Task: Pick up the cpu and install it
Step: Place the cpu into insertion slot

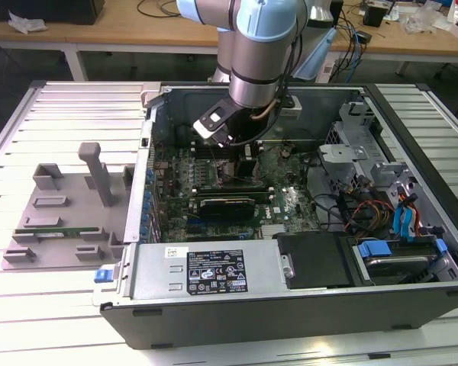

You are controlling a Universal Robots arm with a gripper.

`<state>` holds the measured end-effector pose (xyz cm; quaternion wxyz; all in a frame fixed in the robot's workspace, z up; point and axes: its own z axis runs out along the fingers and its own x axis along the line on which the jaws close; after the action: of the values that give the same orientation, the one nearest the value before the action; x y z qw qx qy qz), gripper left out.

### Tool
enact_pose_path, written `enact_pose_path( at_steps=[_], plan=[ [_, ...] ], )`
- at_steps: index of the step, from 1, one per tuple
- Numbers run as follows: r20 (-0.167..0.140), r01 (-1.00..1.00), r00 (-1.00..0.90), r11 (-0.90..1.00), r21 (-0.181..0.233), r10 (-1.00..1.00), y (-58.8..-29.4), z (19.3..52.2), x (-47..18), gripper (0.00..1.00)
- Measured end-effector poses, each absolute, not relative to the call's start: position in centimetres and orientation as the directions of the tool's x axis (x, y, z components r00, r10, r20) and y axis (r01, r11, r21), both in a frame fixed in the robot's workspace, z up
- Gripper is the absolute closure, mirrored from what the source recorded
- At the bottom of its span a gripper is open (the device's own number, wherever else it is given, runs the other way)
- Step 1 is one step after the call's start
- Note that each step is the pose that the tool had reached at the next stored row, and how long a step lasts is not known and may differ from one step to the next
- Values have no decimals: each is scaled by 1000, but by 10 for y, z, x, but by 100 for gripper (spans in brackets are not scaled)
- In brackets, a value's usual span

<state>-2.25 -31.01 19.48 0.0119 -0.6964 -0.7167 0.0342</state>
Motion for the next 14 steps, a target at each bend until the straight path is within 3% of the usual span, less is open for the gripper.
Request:
enact_pose_path(
  at_steps=[1, 14],
  plan=[
    [-29, 997, -30, 28, -65, 999, -310, 194, -22, 38],
    [-30, 997, -29, 27, -66, 999, -306, 194, -23, 38]
  ],
)
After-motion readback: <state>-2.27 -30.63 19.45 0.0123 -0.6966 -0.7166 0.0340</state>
